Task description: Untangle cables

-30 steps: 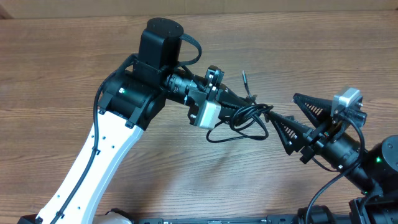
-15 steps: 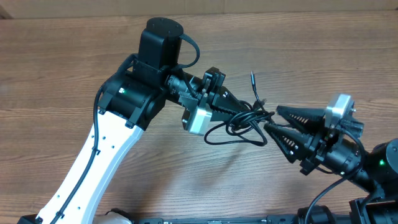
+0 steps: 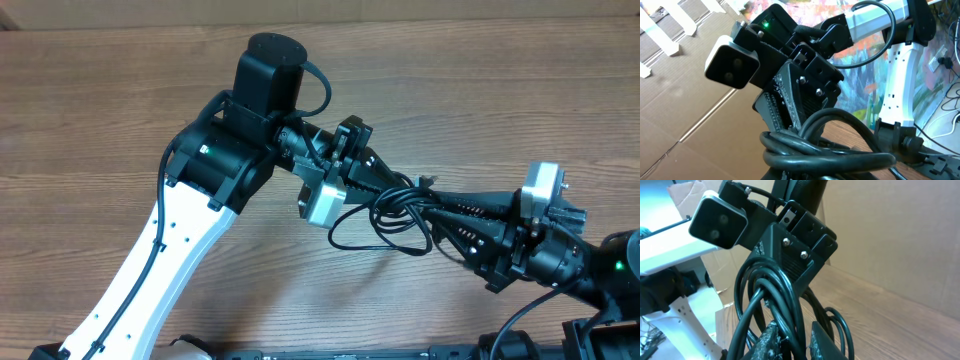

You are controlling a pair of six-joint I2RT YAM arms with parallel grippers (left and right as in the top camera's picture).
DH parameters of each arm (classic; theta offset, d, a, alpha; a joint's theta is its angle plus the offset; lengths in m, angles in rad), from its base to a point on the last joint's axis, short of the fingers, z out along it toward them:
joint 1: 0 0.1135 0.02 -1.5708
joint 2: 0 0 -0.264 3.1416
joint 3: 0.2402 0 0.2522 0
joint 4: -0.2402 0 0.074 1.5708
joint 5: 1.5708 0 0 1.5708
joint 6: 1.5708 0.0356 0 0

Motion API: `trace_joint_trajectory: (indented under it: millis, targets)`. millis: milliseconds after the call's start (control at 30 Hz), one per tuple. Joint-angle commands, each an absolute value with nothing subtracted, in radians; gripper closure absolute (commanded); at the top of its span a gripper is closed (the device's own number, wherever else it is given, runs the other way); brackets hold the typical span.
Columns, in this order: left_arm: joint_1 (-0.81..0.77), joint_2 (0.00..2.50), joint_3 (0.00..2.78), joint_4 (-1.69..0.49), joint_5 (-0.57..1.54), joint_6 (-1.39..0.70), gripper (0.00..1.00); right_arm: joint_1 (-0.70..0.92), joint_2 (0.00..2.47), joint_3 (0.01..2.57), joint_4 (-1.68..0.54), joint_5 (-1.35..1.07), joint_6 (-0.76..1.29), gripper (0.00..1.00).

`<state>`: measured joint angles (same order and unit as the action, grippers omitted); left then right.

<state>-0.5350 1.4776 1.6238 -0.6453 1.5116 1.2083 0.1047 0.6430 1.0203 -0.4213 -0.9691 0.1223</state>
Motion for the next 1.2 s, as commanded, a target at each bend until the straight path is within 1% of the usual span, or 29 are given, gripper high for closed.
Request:
trace_joint_trajectory:
  millis: [0,33,200,233,267,333,367,467,767,933,1067,1167]
  targets:
    - [-0.521,1.451,1.643,-0.642,1.561,1.235,0.96,0.102,0.637,1.016,-0.417,-0.989,0.121,0.91]
    - [-0.518,1.451,1.643,-0.642,1.561,1.235,0.96,0.102,0.637,1.016,-0.416,-0.989,0.121,0.96]
    - [-0.510,1.451,1.643,-0.636,1.560,1.235,0.96,0.102,0.637,1.016,-0.413,-0.989,0.121,0.96]
    - [-0.509,1.451,1.643,-0.632,1.556,1.235,0.96,0.102,0.637,1.016,-0.413,-0.989,0.121,0.94]
    - [-0.509,1.451,1.643,-0.627,1.550,1.235,0.96,0.102,0.637,1.016,-0.413,-0.989,0.121,0.86]
    - [-0.509,1.451,1.643,-0.623,1.535,1.235,0.96,0.102,0.638,1.016,-0.413,-0.986,0.121,0.84]
    - [-0.509,1.451,1.643,-0.620,1.534,1.235,0.96,0.102,0.639,1.016,-0.413,-0.983,0.121,0.86]
    - [-0.509,1.451,1.643,-0.602,1.534,1.235,0.96,0.102,0.642,1.016,-0.416,-0.948,0.121,0.96]
    - [-0.509,1.451,1.643,-0.552,1.496,1.234,0.96,0.102,0.659,1.016,-0.426,-0.884,0.122,0.96]
    - [-0.509,1.451,1.643,-0.537,1.439,1.229,0.96,0.102,0.688,1.016,-0.484,-0.819,0.122,0.96]
    - [-0.509,1.451,1.643,-0.532,1.333,1.157,0.96,0.102,0.709,1.016,-0.523,-0.805,0.122,0.96]
    - [-0.507,1.451,1.643,-0.498,1.298,1.102,0.96,0.102,0.710,1.016,-0.526,-0.804,0.121,0.96]
